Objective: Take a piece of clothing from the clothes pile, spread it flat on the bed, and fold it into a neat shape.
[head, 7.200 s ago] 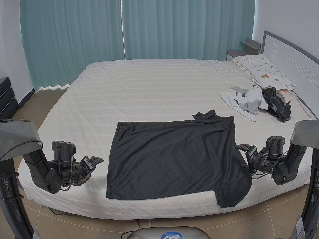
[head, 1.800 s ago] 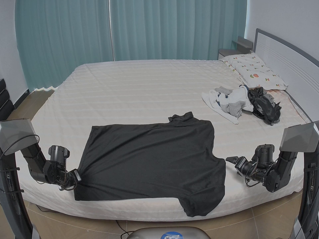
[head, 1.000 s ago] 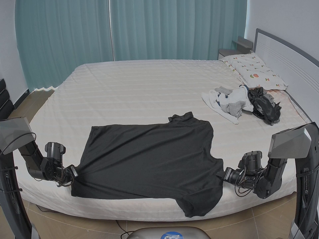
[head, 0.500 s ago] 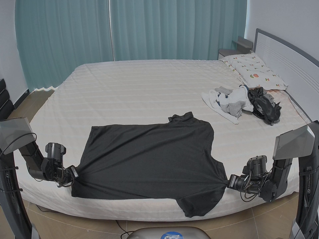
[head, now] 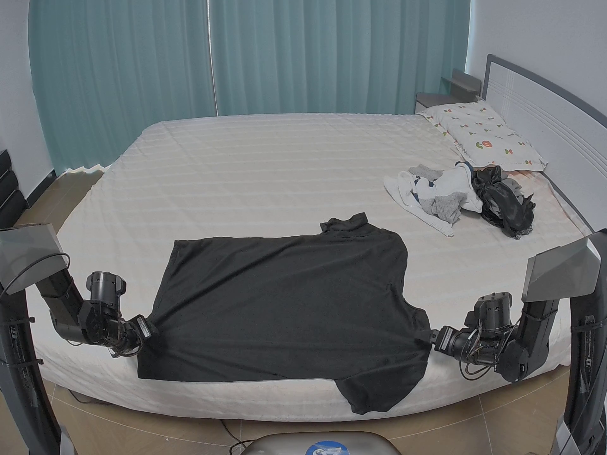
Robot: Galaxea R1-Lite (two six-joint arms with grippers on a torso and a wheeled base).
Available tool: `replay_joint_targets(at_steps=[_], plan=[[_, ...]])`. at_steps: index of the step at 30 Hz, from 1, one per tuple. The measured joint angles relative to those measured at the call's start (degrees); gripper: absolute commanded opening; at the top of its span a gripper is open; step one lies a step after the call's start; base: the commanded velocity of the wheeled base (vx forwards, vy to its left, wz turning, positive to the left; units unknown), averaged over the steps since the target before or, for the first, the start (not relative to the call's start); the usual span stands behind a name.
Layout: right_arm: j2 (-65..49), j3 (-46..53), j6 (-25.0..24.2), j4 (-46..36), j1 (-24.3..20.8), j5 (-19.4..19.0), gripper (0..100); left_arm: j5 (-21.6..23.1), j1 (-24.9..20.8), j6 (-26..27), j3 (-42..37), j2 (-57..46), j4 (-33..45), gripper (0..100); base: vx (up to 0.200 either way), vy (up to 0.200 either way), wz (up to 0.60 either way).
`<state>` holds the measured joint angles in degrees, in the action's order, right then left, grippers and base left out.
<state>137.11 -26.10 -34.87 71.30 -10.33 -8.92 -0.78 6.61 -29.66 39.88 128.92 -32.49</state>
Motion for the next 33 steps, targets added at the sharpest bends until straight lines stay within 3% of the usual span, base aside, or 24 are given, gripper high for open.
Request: replay_joint_targets(at_steps=[6, 12, 14, 18, 28, 33], plan=[[-1.4, -0.5, -5.1, 1.3, 1.7, -1.5, 100, 5.0, 1.0, -1.6, 0.2, -1.4, 0.1, 100, 0.0, 0.0, 0.0], [-3.3, -0.6, -7.5, 1.5, 2.4, -1.7, 100, 15.4, 5.2, -2.8, 0.3, -4.7, 0.2, 100, 0.0, 0.0, 0.0], [-4.2, -0.7, -8.7, 1.5, 2.5, -1.7, 100, 17.1, 6.7, -4.7, 0.6, -5.6, 0.3, 100, 0.0, 0.1, 0.0], [-5.7, -1.0, -9.3, 1.1, 2.4, -1.6, 100, 18.3, 8.6, -8.4, 1.6, -6.9, 0.3, 100, 0.0, 0.2, 0.0], [-8.8, -4.2, -9.4, -2.1, 1.8, -1.3, 100, 19.7, 10.3, -8.9, 3.0, -7.6, 0.7, 100, 0.0, 0.2, 0.0], [-9.7, -8.3, -9.6, -6.1, 0.8, -0.3, 100, 19.8, 10.4, -8.9, 3.1, -7.5, 0.6, 100, 0.0, 0.0, 0.0]])
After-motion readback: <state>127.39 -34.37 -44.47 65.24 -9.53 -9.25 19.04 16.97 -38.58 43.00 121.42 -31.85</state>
